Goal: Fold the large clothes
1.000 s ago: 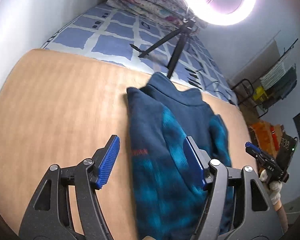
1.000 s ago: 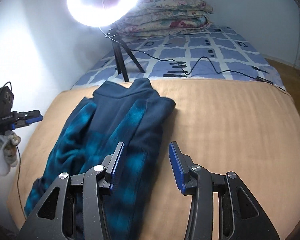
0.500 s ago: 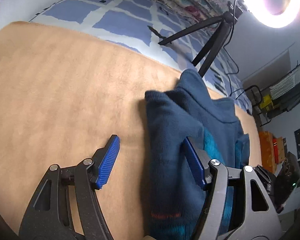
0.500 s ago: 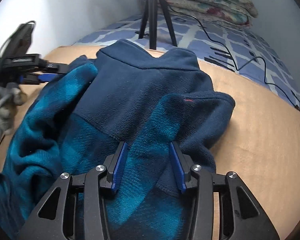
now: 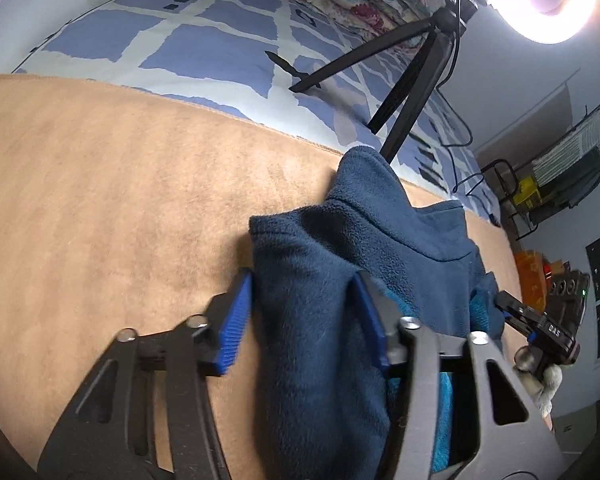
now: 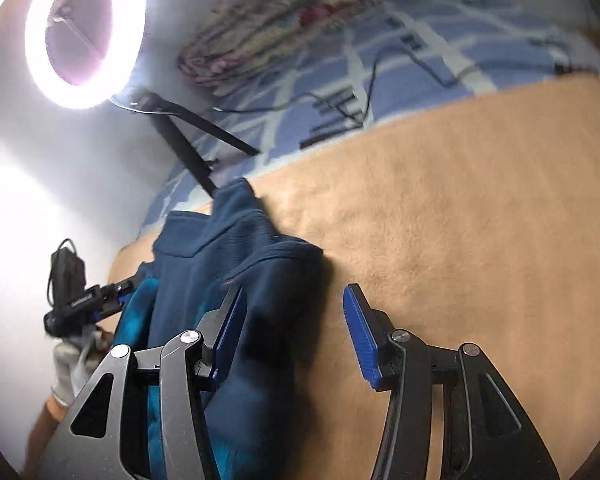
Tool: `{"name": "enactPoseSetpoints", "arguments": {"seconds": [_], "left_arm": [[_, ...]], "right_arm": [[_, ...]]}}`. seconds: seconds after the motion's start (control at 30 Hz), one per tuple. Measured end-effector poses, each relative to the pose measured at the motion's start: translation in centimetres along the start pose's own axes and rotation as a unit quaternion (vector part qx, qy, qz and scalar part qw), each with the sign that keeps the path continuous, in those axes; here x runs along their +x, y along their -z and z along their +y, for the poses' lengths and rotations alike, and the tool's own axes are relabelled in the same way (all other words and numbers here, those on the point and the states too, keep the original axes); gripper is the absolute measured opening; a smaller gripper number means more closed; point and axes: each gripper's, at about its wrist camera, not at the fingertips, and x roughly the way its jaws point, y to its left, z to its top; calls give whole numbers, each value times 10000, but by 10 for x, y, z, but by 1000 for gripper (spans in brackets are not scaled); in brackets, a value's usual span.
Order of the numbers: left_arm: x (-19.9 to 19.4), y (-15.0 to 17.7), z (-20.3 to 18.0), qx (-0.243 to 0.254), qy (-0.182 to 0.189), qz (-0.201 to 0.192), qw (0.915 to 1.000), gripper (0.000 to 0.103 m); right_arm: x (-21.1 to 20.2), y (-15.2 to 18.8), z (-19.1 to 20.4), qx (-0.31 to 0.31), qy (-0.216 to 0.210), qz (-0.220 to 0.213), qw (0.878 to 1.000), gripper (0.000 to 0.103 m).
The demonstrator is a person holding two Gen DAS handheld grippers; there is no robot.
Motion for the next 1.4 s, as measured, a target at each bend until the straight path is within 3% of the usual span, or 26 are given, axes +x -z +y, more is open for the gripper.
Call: {"name": "enactPoseSetpoints", "arguments": {"seconds": [0.17, 0.2, 0.23, 0.3, 0.4, 0.67, 0.9, 1.4], "left_arm": [[10, 3, -18, 424, -255, -12, 9988, 14], [10, 4, -22, 508, -280, -27, 9983, 10], [9, 5, -25, 581, -314, -67, 9978, 9], [3, 6, -28, 598, -277, -154, 9977, 7], [-14, 7, -32, 557, -163, -340, 9977, 7], [-71, 19, -68, 854, -2, -780, 9933, 6], [-119, 35, -102, 1138, 50, -1019, 9883, 6], [-204, 111, -130, 1373, 164, -1196, 9832, 6]], "right_arm": [[25, -5, 19, -246, 46, 135, 9996, 46], [28, -6, 25, -319, 80, 172, 9993, 28], [29, -7, 29, -401, 124, 230, 9989, 18], [30, -5, 40, -644, 282, 266, 9972, 9], [17, -3, 61, -1097, 502, 95, 9927, 8], [-36, 3, 92, -1380, 532, -417, 9881, 7], [-67, 7, 125, -1645, 570, -588, 9830, 6], [-147, 61, 152, -1808, 616, -770, 9786, 6]]}}
